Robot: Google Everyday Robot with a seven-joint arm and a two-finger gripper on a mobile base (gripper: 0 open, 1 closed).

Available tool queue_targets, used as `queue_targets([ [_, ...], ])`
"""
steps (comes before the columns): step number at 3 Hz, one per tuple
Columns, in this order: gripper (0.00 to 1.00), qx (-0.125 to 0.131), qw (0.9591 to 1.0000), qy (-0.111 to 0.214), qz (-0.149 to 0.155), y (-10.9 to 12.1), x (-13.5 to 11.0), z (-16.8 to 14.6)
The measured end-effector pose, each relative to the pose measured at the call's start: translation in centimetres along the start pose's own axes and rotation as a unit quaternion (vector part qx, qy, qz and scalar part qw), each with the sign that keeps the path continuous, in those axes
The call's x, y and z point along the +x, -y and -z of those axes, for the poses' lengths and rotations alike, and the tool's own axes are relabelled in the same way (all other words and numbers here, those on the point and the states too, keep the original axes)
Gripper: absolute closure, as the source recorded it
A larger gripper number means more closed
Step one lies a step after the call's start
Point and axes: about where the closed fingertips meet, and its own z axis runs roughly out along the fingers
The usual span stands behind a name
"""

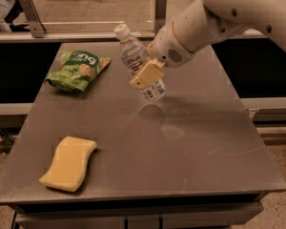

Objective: Knock blue plastic bottle over

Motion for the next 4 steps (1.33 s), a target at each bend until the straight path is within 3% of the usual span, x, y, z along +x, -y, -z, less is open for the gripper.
queue_targets([
  [1,1.0,-0.013,0.9934,-0.113,-0.016,-0.2,1.1,0.3],
  [2,1.0,-0.034,0.984,-0.174,-0.018,-1.4,0.9,-1.5],
  [3,1.0,-0.055,0.9693,-0.239,0.007,-1.8,2.0,-3.0],
  [4,1.0,-0.085,0.926,-0.364,0.052,-2.9,4.1,-4.0],
])
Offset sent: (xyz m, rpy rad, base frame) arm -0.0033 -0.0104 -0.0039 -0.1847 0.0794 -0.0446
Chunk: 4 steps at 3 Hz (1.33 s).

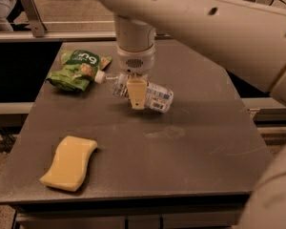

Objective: Knock blue plastic bottle over

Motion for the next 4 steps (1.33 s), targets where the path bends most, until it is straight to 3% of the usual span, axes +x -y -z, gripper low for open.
queue_targets([
  [1,0.82,-0.016,0.9966,-0.076,0.027,0.3,0.0,-1.7],
  [4,0.12,0.008,0.9981,-0.054,0.03,1.4,-1.2,-2.0],
])
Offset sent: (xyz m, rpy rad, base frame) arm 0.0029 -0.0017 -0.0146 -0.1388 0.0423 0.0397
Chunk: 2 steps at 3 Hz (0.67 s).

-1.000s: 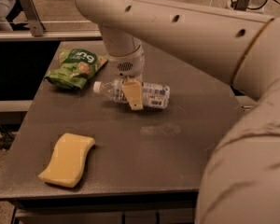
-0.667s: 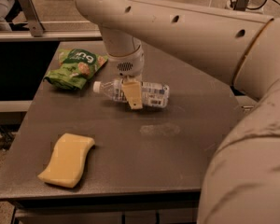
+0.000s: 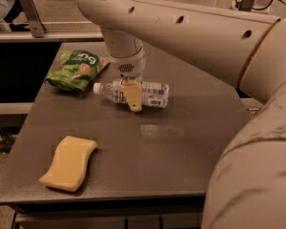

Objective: Knock blue plastic bottle over

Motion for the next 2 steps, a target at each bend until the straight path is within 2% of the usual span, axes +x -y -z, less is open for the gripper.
queue_targets([
  [1,0.0,0.005,1.0,0.005,0.0,0.24,-0.23,-0.06],
  [2,0.0,0.005,1.0,0.005,0.0,0.25,-0.23,-0.05],
])
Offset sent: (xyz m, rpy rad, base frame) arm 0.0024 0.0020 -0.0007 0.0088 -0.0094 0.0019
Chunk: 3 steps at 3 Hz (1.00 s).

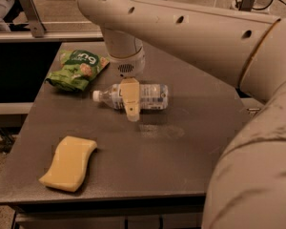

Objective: Knock blue plastic bottle over

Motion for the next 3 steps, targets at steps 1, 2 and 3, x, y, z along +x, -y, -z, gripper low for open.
queue_targets([
  [1,0.0,0.022,0.9991,0.036,0.01,0.4,0.1,2.5],
  [2,0.0,0.07,0.9947,0.072,0.02,1.1,1.2,7.1],
  [3,0.0,0.129,0.9879,0.085,0.01,2.7,3.6,11.4],
])
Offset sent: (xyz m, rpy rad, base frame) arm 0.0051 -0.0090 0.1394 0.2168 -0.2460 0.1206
